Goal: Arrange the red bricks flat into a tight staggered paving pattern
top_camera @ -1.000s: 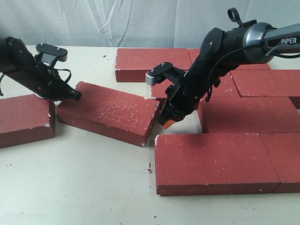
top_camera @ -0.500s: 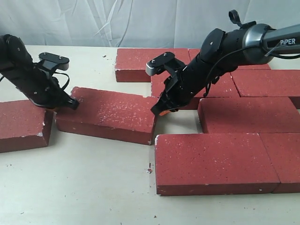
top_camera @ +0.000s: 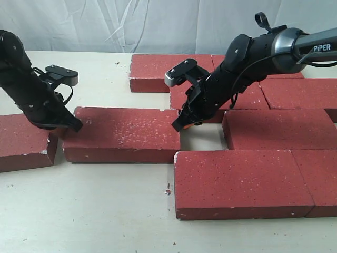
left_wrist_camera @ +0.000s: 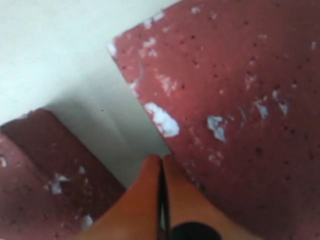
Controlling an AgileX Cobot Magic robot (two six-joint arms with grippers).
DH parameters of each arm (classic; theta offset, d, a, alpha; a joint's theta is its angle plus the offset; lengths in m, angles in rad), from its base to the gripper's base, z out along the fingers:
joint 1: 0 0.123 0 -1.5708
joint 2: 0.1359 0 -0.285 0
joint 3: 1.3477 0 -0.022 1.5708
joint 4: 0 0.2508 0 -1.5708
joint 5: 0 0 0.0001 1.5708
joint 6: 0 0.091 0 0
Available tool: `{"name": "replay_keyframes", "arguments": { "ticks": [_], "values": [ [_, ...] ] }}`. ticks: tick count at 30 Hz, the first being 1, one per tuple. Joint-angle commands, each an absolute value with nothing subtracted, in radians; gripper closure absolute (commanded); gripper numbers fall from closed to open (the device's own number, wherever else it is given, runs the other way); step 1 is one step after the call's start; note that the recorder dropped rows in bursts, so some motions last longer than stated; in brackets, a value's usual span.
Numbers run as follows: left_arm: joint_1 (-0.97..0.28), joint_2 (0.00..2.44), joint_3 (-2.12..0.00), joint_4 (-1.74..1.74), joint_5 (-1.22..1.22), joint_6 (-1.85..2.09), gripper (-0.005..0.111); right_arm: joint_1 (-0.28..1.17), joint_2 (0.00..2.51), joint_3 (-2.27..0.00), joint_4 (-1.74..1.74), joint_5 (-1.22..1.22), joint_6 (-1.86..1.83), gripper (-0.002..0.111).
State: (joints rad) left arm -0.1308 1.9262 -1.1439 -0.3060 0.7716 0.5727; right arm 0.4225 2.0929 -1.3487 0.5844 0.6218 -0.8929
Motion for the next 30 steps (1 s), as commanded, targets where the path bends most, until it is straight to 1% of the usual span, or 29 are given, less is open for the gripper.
{"name": "replay_keyframes", "arguments": {
  "ticks": [1, 5, 6, 9, 11, 13, 18, 21, 30],
  "values": [
    [-0.133, 1.915, -1.134, -0.391, 0.784, 0.642, 0.107, 0.418, 2.069, -1.351, 0.534, 0.609, -0.877, 0.109],
    [-0.133, 1.915, -1.134, -0.395, 0.718, 0.646, 0.107, 0.418, 2.033, -1.351, 0.498, 0.685, -0.877, 0.109],
    [-0.133, 1.915, -1.132, -0.397, 0.718, 0.646, 0.107, 0.418, 2.026, -1.351, 0.435, 0.708, -0.866, 0.109],
    [-0.133, 1.915, -1.115, -0.397, 0.715, 0.646, 0.107, 0.418, 2.024, -1.351, 0.163, 0.724, -0.627, 0.109],
    [-0.133, 1.915, -1.111, -0.393, 0.717, 0.646, 0.107, 0.418, 2.024, -1.351, 0.073, 0.722, -0.519, 0.109],
    [-0.133, 1.915, -1.111, -0.393, 0.715, 0.646, 0.107, 0.418, 2.011, -1.351, 0.087, 0.728, -0.519, 0.109],
    [-0.133, 1.915, -1.111, -0.503, 0.779, 0.716, 0.107, 0.422, 1.910, -1.351, 0.333, 0.802, -0.595, 0.109],
    [-0.133, 1.915, -1.111, -0.567, 0.785, 0.780, 0.107, 0.422, 1.884, -1.349, 0.406, 0.858, -0.663, 0.109],
    [-0.150, 1.932, -1.102, -0.618, 0.740, 0.796, 0.107, 0.420, 1.884, -1.349, 0.412, 0.878, -0.682, 0.109]
  ]
}}
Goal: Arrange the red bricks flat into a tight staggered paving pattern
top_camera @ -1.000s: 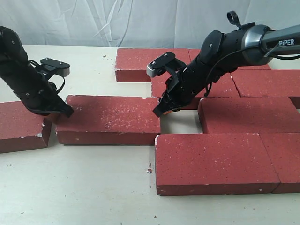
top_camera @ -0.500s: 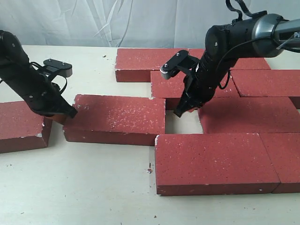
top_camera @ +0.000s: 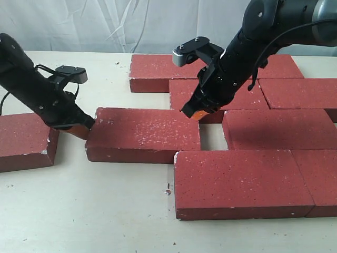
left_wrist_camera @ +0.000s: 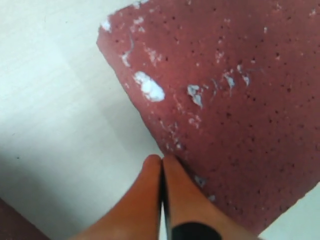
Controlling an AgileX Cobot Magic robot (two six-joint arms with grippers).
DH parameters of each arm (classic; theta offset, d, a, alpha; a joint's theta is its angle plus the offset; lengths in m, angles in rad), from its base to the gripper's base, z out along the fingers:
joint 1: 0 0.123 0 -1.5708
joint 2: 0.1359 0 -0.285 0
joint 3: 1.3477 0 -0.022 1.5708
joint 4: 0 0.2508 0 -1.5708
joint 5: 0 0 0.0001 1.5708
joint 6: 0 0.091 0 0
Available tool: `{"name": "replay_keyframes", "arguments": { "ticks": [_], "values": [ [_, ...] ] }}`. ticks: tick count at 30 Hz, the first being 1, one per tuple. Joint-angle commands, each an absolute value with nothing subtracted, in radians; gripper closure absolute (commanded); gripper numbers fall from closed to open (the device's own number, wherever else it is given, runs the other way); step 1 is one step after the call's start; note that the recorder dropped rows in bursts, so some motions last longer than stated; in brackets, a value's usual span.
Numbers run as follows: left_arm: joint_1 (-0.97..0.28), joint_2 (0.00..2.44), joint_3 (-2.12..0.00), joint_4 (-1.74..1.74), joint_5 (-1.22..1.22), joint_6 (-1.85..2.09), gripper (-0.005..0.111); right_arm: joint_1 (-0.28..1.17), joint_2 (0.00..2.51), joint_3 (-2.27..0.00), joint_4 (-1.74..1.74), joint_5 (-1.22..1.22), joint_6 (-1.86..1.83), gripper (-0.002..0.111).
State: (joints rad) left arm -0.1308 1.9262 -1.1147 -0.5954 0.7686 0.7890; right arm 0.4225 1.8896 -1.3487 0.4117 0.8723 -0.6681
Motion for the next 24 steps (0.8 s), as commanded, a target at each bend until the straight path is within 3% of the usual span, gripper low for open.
{"name": "replay_keyframes", "arguments": {
  "ticks": [1, 24],
  "values": [
    [-0.155, 1.945, -1.102, -0.618, 0.738, 0.801, 0.107, 0.420, 1.884, -1.349, 0.409, 0.880, -0.682, 0.109],
    [-0.275, 1.984, -1.123, -0.666, 0.670, 0.833, 0.107, 0.420, 1.884, -1.349, 0.393, 0.880, -0.682, 0.109]
  ]
}}
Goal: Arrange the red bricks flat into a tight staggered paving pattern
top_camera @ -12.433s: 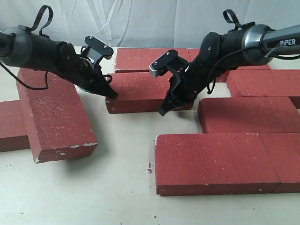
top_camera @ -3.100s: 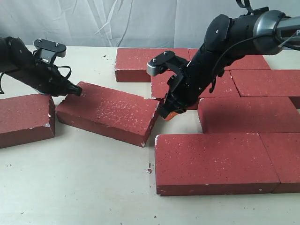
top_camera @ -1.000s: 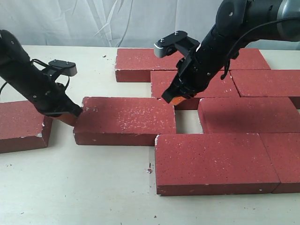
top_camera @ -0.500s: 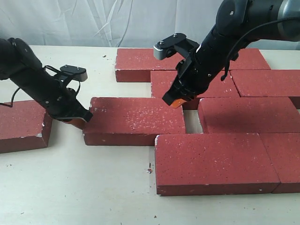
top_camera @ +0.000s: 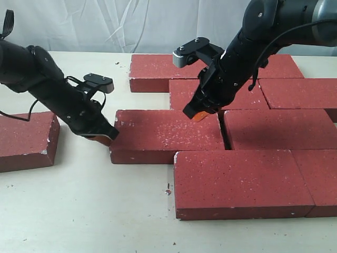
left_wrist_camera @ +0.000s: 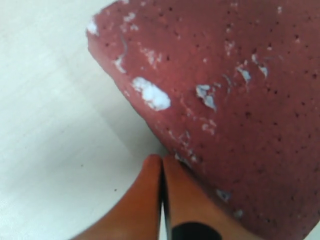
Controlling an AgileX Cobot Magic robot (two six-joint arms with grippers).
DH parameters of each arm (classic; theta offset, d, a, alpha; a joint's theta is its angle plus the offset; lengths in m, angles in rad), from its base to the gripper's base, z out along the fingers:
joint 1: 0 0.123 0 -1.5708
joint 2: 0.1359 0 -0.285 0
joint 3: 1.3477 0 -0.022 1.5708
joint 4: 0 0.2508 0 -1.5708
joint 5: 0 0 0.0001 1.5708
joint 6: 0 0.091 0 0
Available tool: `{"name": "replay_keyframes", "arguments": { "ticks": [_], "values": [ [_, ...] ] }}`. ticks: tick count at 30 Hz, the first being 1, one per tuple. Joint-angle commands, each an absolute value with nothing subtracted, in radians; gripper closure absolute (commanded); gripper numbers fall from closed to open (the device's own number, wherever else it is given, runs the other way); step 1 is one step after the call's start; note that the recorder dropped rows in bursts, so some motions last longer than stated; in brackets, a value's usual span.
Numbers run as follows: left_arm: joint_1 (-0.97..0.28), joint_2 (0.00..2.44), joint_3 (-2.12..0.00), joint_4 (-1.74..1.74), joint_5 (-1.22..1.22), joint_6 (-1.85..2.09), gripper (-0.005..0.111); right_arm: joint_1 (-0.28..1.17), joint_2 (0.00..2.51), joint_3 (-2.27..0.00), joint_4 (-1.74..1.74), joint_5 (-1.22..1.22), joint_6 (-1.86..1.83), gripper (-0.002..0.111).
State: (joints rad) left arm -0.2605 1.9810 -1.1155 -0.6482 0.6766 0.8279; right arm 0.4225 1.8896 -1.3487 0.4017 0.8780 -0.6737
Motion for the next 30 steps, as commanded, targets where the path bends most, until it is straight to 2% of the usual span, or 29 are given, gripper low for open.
{"name": "replay_keyframes", "arguments": {
  "ticks": [1, 20, 30],
  "values": [
    [-0.278, 1.986, -1.125, -0.664, 0.671, 0.833, 0.107, 0.420, 1.884, -1.349, 0.393, 0.880, -0.682, 0.109],
    [-0.318, 2.035, -1.185, -0.650, 0.706, 0.826, 0.107, 0.420, 1.895, -1.349, 0.386, 0.872, -0.682, 0.109],
    [-0.318, 2.019, -1.205, -0.455, 0.673, 0.674, 0.107, 0.420, 1.895, -1.349, 0.386, 0.851, -0.682, 0.109]
  ]
}}
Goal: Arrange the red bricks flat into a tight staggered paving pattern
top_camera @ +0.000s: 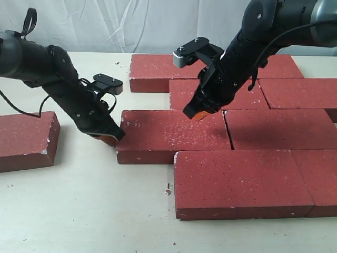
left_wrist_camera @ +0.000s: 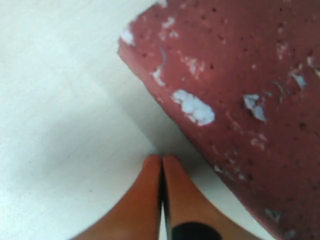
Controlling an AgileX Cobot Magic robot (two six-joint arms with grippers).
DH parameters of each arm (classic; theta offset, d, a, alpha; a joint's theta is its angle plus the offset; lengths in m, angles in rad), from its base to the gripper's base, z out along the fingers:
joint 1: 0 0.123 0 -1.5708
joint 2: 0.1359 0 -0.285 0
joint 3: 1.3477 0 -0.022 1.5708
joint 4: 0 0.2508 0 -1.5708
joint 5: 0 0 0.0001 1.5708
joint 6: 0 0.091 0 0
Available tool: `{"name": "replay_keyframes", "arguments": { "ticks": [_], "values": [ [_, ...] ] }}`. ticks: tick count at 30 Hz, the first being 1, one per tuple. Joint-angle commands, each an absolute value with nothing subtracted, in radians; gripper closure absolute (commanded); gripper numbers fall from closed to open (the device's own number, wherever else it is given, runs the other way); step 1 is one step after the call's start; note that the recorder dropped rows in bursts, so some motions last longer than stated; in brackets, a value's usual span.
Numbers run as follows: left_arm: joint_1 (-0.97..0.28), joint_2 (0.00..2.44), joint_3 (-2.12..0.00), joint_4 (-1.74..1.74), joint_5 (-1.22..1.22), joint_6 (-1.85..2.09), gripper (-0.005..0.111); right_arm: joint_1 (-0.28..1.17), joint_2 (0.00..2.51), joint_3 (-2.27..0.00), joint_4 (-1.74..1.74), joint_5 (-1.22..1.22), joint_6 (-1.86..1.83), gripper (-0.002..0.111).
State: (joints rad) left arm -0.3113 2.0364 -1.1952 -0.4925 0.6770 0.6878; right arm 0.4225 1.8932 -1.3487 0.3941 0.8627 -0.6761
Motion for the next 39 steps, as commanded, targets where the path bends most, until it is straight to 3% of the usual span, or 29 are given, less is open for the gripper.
{"name": "replay_keyframes", "arguments": {
  "ticks": [1, 12, 20, 31, 39],
  "values": [
    [-0.318, 2.000, -1.214, -0.429, 0.699, 0.659, 0.107, 0.420, 1.895, -1.349, 0.386, 0.851, -0.682, 0.109],
    [-0.318, 1.704, -1.223, -0.250, 0.755, 0.374, 0.107, 0.420, 1.895, -1.349, 0.487, 0.860, -0.688, 0.109],
    [-0.318, 1.558, -1.192, -0.106, 1.140, 0.286, 0.107, 0.422, 1.895, -1.349, 0.547, 0.874, -0.700, 0.109],
    [-0.318, 1.191, -1.008, 0.346, 0.960, 0.023, 0.107, 0.466, 1.895, -1.349, 0.761, 0.931, -0.906, 0.109],
    [-0.317, 1.137, -0.853, 0.795, 0.914, -0.352, 0.107, 0.571, 1.895, -1.349, 0.761, 0.931, -1.000, 0.109]
  ]
}}
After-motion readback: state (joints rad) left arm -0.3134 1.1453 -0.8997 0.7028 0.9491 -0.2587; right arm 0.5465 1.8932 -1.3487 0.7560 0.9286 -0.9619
